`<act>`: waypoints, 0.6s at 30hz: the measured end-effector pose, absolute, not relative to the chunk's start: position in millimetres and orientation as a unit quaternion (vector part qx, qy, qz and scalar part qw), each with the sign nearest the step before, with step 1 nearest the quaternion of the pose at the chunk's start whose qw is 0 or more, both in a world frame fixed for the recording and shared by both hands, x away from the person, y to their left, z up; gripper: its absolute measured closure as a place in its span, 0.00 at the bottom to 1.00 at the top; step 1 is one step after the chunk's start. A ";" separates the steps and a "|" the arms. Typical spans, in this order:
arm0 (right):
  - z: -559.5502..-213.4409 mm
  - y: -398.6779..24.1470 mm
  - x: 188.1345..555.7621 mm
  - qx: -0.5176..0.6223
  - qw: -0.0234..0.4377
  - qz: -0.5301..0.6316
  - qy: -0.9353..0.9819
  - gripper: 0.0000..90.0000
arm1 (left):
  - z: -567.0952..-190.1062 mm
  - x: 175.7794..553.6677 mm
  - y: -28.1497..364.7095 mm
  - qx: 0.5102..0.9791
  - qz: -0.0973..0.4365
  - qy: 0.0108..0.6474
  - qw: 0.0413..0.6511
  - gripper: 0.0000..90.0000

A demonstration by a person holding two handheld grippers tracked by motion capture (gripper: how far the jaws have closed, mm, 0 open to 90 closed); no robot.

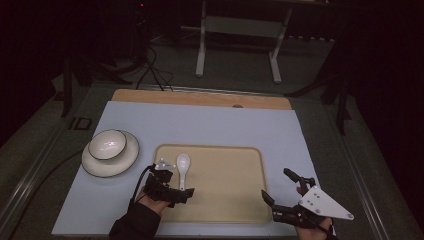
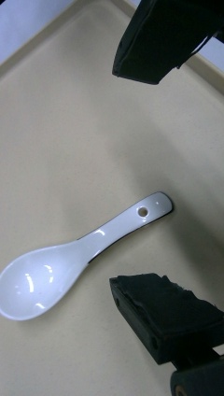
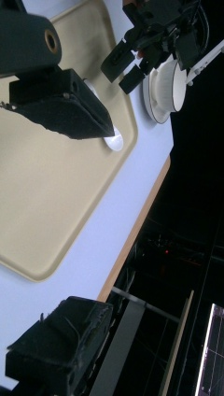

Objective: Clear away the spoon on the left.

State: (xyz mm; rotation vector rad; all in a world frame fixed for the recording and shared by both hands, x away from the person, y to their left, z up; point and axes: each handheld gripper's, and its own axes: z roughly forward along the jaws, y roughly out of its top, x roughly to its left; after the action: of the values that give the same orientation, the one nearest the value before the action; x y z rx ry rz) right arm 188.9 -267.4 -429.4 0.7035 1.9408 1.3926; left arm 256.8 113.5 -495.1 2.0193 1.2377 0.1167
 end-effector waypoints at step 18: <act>-429.7 -267.4 187.7 0.267 0.322 0.527 0.740 0.15 | -480.5 258.9 131.5 0.792 0.053 0.483 0.370 0.02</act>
State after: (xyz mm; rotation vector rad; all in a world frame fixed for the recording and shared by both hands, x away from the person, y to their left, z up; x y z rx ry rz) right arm 187.7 -267.4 -429.7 0.7018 1.9415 1.3837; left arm 258.9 131.5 -480.5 2.0319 1.2381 0.1358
